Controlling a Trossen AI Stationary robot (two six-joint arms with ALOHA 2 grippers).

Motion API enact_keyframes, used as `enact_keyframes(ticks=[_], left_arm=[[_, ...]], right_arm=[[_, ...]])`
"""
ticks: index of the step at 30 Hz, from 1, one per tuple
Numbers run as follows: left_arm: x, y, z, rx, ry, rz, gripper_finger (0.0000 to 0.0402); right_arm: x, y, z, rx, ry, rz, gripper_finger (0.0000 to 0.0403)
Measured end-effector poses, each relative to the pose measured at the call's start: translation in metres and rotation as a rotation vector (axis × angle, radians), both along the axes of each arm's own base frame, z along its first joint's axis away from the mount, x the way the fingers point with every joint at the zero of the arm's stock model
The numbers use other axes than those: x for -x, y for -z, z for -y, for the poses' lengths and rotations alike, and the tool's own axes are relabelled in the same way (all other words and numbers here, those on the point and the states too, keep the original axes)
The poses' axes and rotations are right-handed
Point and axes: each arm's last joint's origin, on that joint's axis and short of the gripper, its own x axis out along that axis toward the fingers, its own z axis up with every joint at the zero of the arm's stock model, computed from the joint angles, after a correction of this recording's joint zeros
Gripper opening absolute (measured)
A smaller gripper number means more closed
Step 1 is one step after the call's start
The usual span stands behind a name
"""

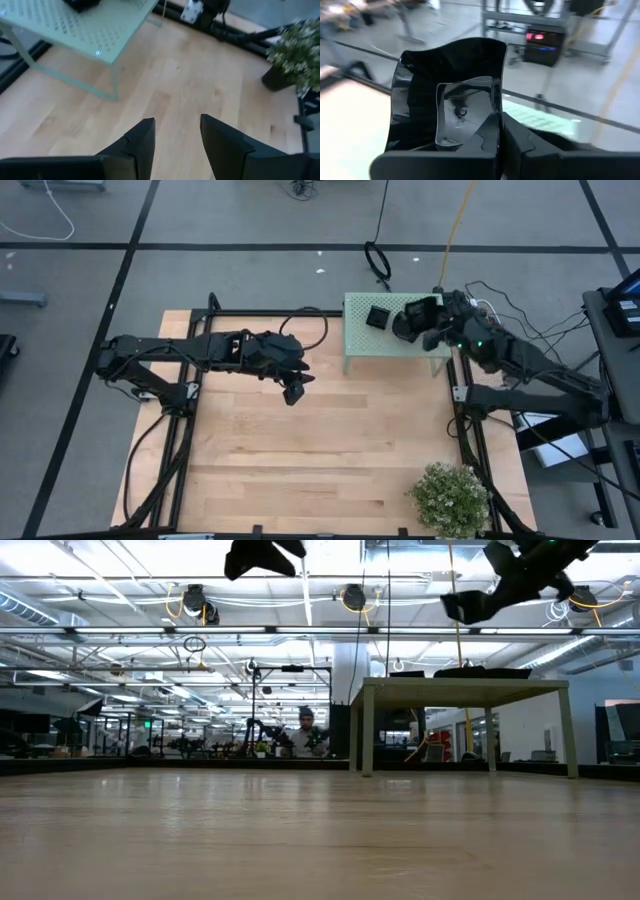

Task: Pick & Place Mini shaped plates
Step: Stack the distorted square plate on top of the distorted square plate on the shelf

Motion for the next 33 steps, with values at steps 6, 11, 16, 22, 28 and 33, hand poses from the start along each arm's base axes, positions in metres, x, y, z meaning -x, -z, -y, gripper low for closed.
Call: enact_keyframes(ticks=[6, 11, 16, 22, 28, 33], left_arm=[[-0.004, -0.005, 0.0, -0.023, 0.015, 0.06, 0.0159], [-0.004, -0.005, 0.0, -0.02, 0.013, 0.066, 0.0159], [-0.004, -0.005, 0.0, -0.025, 0.017, 0.065, 0.0159], [-0.004, -0.005, 0.0, -0.021, 0.014, 0.065, 0.0159], [-0.004, -0.005, 0.0, -0.017, 0.011, 0.066, 0.0159], [-0.004, -0.005, 0.0, -0.024, 0.016, 0.065, 0.0159]], right_arm=[[0.017, -0.002, 0.014, -0.007, 0.139, -0.139, 0.0], [0.025, 0.008, 0.028, -0.127, 0.205, -0.163, 0.0], [0.023, 0.012, 0.051, -0.174, 0.206, -0.178, 0.0], [0.029, 0.016, 0.071, -0.228, 0.228, -0.163, 0.0], [0.03, 0.011, 0.067, -0.236, 0.186, -0.117, 0.0], [0.028, 0.014, 0.07, -0.289, 0.233, -0.072, 0.0]])
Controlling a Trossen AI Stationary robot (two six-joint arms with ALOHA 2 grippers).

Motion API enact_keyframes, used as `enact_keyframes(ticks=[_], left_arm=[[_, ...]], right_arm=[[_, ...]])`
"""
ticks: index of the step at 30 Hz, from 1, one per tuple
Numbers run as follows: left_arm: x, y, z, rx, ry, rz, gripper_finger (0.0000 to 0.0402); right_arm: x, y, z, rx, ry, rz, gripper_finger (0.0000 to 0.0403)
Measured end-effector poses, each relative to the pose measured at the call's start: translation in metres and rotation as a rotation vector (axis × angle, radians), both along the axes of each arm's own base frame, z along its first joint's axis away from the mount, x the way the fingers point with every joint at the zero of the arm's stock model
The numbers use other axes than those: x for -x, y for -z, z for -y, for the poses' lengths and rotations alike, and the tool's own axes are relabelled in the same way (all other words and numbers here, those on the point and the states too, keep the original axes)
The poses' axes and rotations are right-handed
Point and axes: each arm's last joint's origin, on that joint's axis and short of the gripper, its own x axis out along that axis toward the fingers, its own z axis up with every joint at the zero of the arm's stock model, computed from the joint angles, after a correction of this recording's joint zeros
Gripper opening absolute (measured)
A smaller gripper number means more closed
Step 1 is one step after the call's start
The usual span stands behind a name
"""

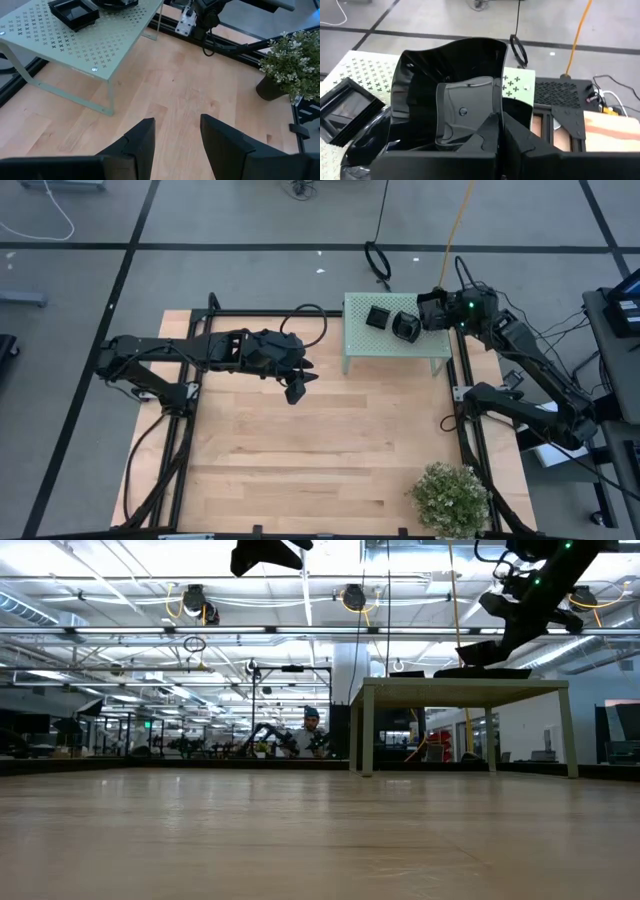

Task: Pick & Place Mini shaped plates
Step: Stack the distorted square plate on top of the distorted square plate on the shelf, then return to Home Position

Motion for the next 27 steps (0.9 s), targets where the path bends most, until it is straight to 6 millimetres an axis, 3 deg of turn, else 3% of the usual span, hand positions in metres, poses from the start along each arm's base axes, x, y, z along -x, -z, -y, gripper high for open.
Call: enact_keyframes(ticks=[8, 18, 22, 27], left_arm=[[0.0, 0.0, 0.0, -0.001, 0.001, -0.005, 0.0159], [0.001, 0.001, 0.0, -0.001, 0.001, -0.01, 0.0159], [0.001, 0.001, 0.0, -0.001, 0.001, -0.01, 0.0159], [0.003, -0.001, 0.001, 0.016, 0.025, -0.005, 0.0159]], right_arm=[[-0.003, 0.005, 0.005, -0.031, 0.029, -0.025, 0.0013], [-0.001, 0.003, 0.003, -0.021, 0.02, -0.023, 0.0101], [0.001, -0.007, -0.002, 0.072, -0.002, 0.008, 0.013], [0.005, -0.031, -0.016, 0.266, -0.06, 0.154, 0.0134]])
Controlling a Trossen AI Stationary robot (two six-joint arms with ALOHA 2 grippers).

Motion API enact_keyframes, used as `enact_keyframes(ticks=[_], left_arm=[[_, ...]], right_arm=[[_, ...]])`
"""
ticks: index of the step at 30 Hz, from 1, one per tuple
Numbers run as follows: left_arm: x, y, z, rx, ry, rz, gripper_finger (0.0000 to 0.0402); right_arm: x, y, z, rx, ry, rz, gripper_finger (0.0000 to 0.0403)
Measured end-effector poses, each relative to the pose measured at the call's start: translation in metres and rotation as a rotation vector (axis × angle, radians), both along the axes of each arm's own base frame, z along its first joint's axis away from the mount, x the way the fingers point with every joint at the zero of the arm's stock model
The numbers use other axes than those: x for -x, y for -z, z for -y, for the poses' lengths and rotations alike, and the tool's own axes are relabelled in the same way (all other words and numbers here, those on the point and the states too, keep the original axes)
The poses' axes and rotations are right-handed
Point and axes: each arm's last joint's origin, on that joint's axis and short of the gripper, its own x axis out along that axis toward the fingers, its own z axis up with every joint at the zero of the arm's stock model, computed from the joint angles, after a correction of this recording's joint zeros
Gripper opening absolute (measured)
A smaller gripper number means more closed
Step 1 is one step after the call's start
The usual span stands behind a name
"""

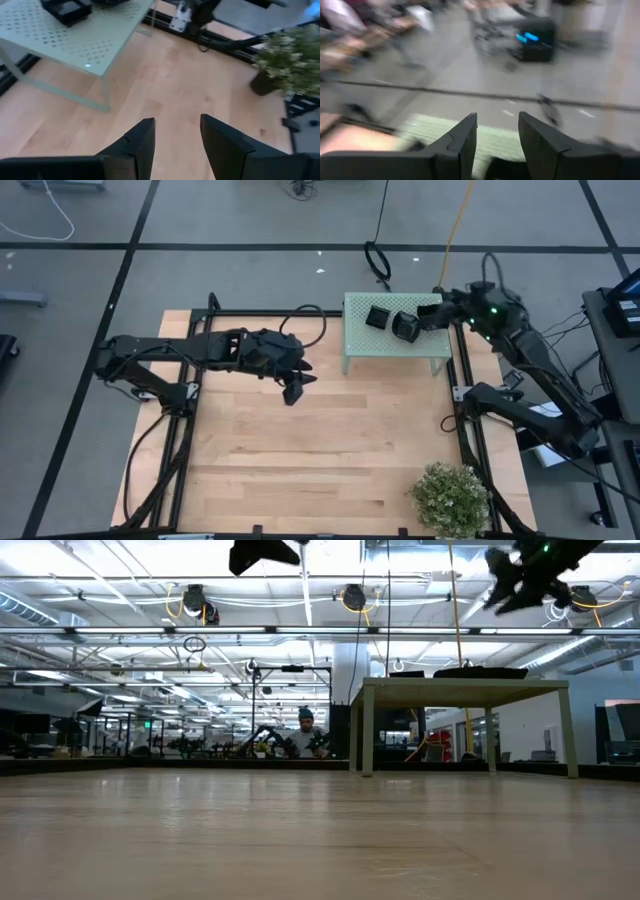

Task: Pick & Place Mini shaped plates
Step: Return to Home Position

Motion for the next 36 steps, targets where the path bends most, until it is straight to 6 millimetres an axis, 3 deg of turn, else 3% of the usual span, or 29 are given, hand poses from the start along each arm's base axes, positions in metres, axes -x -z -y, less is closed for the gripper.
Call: enact_keyframes(ticks=[5, 10, 16, 23, 30, 36], left_arm=[[0.019, -0.02, 0.002, 0.002, 0.081, 0.072, 0.0159], [0.052, -0.046, 0.003, -0.043, 0.115, 0.163, 0.0159], [0.109, -0.071, 0.004, -0.067, 0.121, 0.226, 0.0159], [0.178, -0.086, 0.005, -0.067, 0.115, 0.275, 0.0159], [0.227, -0.097, 0.006, -0.159, 0.154, 0.407, 0.0159], [0.268, -0.1, 0.006, -0.217, 0.163, 0.514, 0.0159]], right_arm=[[-0.005, -0.016, -0.017, 0.089, -0.242, 0.161, 0.0126], [-0.01, -0.021, -0.032, 0.123, -0.418, 0.187, 0.0123], [-0.008, -0.025, -0.047, 0.156, -0.509, 0.209, 0.0123], [-0.007, -0.026, -0.053, 0.143, -0.538, 0.248, 0.0123], [-0.015, 0.003, -0.047, 0.071, -0.53, 0.267, 0.0123], [-0.023, 0.042, -0.042, 0.037, -0.511, 0.443, 0.0123]])
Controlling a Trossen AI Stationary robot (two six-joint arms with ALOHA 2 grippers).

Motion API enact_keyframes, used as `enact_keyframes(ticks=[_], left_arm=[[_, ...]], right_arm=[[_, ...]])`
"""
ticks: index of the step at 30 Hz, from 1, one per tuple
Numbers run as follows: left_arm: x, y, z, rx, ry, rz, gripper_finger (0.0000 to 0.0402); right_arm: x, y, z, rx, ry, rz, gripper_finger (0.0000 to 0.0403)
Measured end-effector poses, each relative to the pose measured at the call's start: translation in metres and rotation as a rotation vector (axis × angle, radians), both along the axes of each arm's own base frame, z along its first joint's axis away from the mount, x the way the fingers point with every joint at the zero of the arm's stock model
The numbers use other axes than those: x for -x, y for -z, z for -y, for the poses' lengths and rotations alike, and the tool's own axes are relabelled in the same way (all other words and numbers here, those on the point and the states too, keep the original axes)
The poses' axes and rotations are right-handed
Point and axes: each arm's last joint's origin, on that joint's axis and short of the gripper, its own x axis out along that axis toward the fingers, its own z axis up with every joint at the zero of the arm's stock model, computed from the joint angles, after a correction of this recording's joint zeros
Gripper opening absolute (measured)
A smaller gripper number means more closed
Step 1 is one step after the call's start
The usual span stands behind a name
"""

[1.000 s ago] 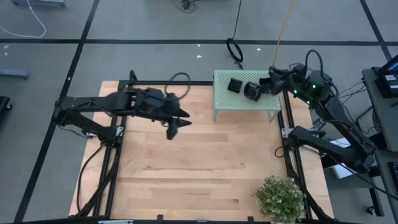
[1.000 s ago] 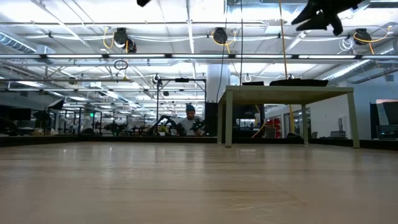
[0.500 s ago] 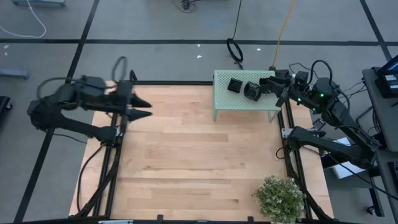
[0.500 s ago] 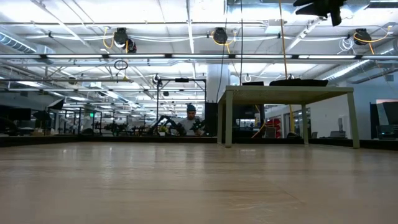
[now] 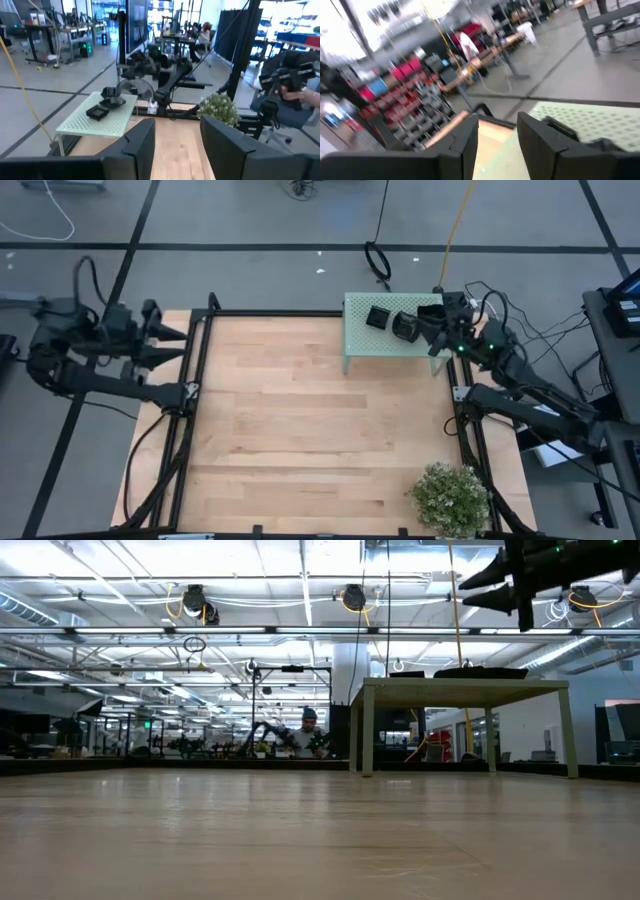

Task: Pick & Place Mini shaped plates
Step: Return to Home Position

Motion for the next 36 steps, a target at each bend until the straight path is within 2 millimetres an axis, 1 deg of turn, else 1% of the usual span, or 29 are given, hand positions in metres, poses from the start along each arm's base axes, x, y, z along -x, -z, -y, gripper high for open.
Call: enact_keyframes(ticks=[4, 6, 8, 11, 14, 18, 22, 25, 30, 36], left_arm=[[0.016, 0.011, 0.0, 0.001, 0.0, 0.033, 0.0159], [0.02, 0.02, 0.0, 0.001, 0.001, 0.058, 0.0159], [0.019, 0.031, 0.0, 0.006, 0.004, 0.083, 0.0159], [0.009, 0.049, 0.0, 0.014, 0.014, 0.16, 0.0159], [-0.011, 0.073, 0.001, 0.035, 0.038, 0.23, 0.0159], [-0.042, 0.109, 0.002, 0.082, 0.068, 0.301, 0.0159], [-0.063, 0.144, 0.002, 0.161, 0.079, 0.349, 0.0159], [-0.071, 0.167, 0.002, 0.211, 0.083, 0.377, 0.0159], [-0.077, 0.201, 0.001, 0.298, 0.054, 0.409, 0.0159], [-0.079, 0.227, -0.001, 0.319, 0.016, 0.434, 0.0159]], right_arm=[[-0.002, 0.019, 0.0, -0.014, -0.018, 0.15, 0.0123], [-0.003, 0.026, -0.001, -0.016, -0.034, 0.214, 0.0123], [-0.003, 0.031, -0.003, -0.002, -0.052, 0.26, 0.0123], [-0.004, 0.035, -0.005, 0.034, -0.074, 0.299, 0.0123], [-0.005, 0.041, -0.006, 0.066, -0.082, 0.295, 0.0123], [-0.008, 0.053, -0.007, 0.065, -0.09, 0.258, 0.0123], [-0.009, 0.066, -0.007, 0.043, -0.095, 0.225, 0.0123], [-0.01, 0.075, -0.006, 0.02, -0.091, 0.208, 0.0123], [-0.009, 0.086, -0.006, 0.007, -0.089, 0.213, 0.0123], [-0.009, 0.092, -0.006, 0.035, -0.086, 0.191, 0.0123]])
